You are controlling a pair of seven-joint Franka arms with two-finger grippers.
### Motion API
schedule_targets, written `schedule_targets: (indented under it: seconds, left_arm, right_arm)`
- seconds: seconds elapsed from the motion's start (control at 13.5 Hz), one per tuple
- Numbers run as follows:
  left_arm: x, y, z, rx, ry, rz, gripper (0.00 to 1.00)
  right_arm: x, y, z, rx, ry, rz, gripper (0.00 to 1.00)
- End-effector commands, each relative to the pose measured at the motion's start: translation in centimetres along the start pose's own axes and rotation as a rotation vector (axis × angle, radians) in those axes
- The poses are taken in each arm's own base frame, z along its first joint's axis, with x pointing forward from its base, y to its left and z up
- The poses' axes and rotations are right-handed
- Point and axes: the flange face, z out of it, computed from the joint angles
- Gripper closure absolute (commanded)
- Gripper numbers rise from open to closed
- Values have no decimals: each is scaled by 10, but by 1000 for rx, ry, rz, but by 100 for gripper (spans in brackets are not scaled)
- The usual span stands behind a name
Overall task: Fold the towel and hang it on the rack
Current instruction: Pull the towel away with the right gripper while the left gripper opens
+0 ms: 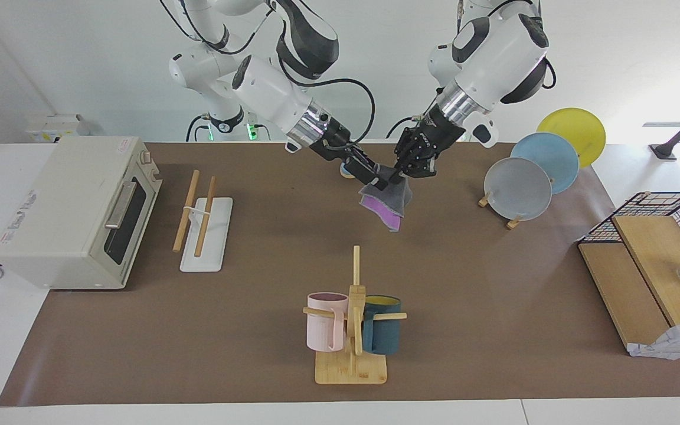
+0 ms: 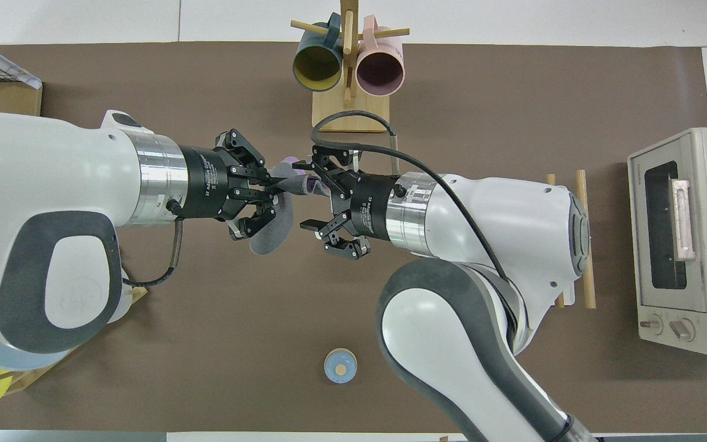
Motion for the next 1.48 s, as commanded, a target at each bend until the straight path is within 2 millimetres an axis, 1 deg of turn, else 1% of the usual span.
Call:
schedule_targets:
  seconds: [0.0, 0.15, 0.22, 0.45, 0.59, 0.67, 0.74, 0.82, 0.97, 1.04, 1.19, 1.26, 1.34, 1.41]
  left_arm:
    - [2, -9, -5, -14, -13, -22, 100]
    - [2, -9, -5, -14, -13, -23, 100]
    - [2, -9, -5, -14, -13, -25, 100]
    - [2, -9, -4, -13, -12, -32, 100]
    - [3, -10, -3, -8, -9, -31, 100]
    - [2, -13, -1, -6, -7, -24, 78]
    - [0, -17, 0, -3, -6, -14, 1]
    - [1, -18, 2, 0, -2, -9, 0]
    - [2, -18, 0, -1, -1, 9, 0]
    - [4, -17, 1, 1, 1, 31, 0]
    - [15, -13, -1, 3, 8, 64, 0]
    - [23, -12, -3, 1, 14, 99, 0]
    - [35, -10, -5, 1, 22, 138, 0]
    - [47, -11, -6, 2, 32, 190, 0]
  right_arm:
    - [5, 0, -1, 8, 5, -32, 61]
    - [5, 0, -1, 10, 7, -36, 89]
    - [6, 0, -1, 10, 7, -54, 99]
    - [5, 1, -1, -2, 0, -204, 100]
    - [5, 1, -1, -2, 1, -209, 100]
    - [5, 1, -1, -2, 0, -208, 100]
    - [5, 1, -1, -2, 1, -211, 100]
    - [5, 1, -1, -4, 0, -214, 100]
    - [8, 2, -3, -27, -6, -225, 100]
    - [17, -1, -10, -55, -14, -258, 100]
    - [33, -3, -29, -179, 12, -418, 100]
    - [47, -3, -42, -259, 45, -495, 100]
    - [57, -1, -55, -333, 60, -587, 100]
    - [72, 0, -68, -390, 53, -666, 100]
